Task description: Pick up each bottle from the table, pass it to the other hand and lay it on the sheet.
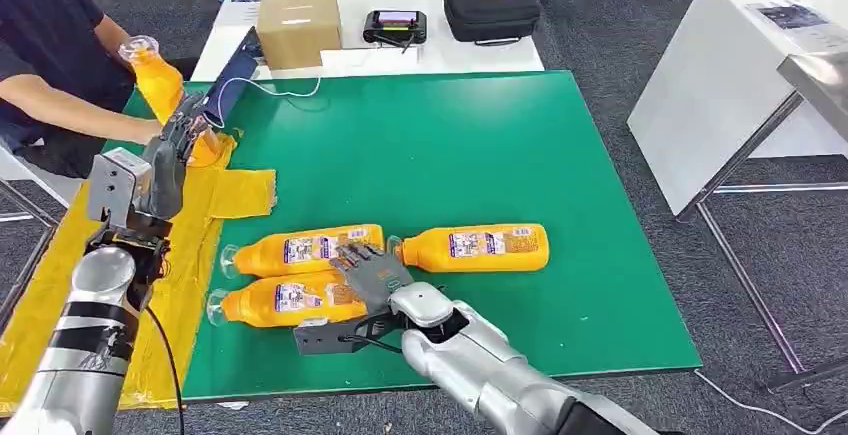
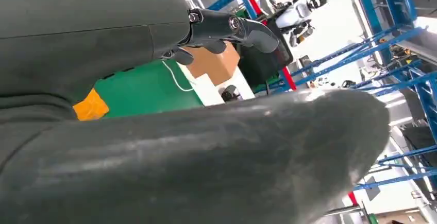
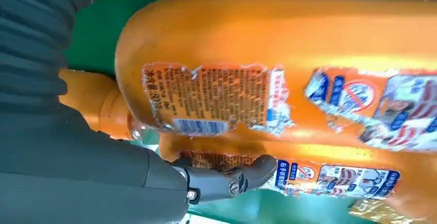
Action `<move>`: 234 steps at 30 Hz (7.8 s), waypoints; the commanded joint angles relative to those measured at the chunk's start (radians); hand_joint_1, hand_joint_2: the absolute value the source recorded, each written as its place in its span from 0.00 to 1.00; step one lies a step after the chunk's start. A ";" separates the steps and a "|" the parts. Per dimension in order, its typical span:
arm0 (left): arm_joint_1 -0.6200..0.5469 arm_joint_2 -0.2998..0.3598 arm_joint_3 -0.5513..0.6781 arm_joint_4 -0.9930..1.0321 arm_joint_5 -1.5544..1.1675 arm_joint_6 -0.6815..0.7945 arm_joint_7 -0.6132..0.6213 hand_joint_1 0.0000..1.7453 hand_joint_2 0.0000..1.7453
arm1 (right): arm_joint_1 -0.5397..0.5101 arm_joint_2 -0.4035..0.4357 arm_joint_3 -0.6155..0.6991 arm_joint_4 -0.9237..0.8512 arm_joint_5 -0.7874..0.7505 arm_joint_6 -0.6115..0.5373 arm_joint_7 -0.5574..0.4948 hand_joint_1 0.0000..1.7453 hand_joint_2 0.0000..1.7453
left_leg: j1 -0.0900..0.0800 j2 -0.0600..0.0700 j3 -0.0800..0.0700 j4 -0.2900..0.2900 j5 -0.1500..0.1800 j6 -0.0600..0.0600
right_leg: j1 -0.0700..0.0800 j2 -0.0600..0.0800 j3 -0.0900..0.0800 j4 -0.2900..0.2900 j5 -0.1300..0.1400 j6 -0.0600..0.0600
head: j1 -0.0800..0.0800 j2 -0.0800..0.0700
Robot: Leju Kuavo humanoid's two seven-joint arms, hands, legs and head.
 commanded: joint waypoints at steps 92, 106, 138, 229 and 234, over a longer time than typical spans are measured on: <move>0.382 -0.126 0.236 -0.419 0.378 0.053 0.009 0.00 0.00 | 0.480 -0.431 -0.365 -0.961 -0.322 -0.140 -0.110 1.00 1.00 | -0.004 -0.015 -0.018 0.001 -0.002 0.006 | -0.005 -0.005 -0.009 -0.002 -0.003 0.010 | 0.000 0.000; 0.502 -0.196 -0.121 -0.598 0.509 -0.060 0.074 0.00 1.00 | 0.093 -0.255 -0.260 -0.914 -0.405 -0.113 -0.043 1.00 1.00 | -0.006 -0.003 -0.023 0.006 -0.004 0.006 | -0.006 0.007 -0.017 0.004 -0.002 0.010 | 0.001 0.000; 0.565 -0.185 -0.071 -0.626 0.515 -0.094 0.057 0.00 1.00 | 0.218 -0.294 -0.207 -0.955 -0.382 -0.133 -0.095 1.00 1.00 | -0.005 -0.014 -0.025 0.001 0.001 0.007 | -0.005 -0.005 -0.017 -0.001 0.000 0.009 | -0.001 0.000; 0.774 -0.227 0.045 -0.794 0.183 -0.036 -0.150 1.00 1.00 | 0.427 -0.443 -0.324 -1.092 -0.191 -0.132 -0.066 0.00 1.00 | -0.005 -0.019 -0.023 0.001 -0.001 0.007 | -0.005 -0.008 -0.013 -0.002 -0.003 0.009 | -0.001 0.000; 0.781 -0.248 0.093 -0.809 0.103 0.022 -0.194 1.00 1.00 | 0.468 -0.470 -0.403 -1.150 -0.191 -0.150 -0.059 0.00 1.00 | -0.005 -0.017 -0.025 0.002 -0.001 0.007 | -0.005 -0.007 -0.016 -0.001 -0.002 0.009 | -0.001 0.000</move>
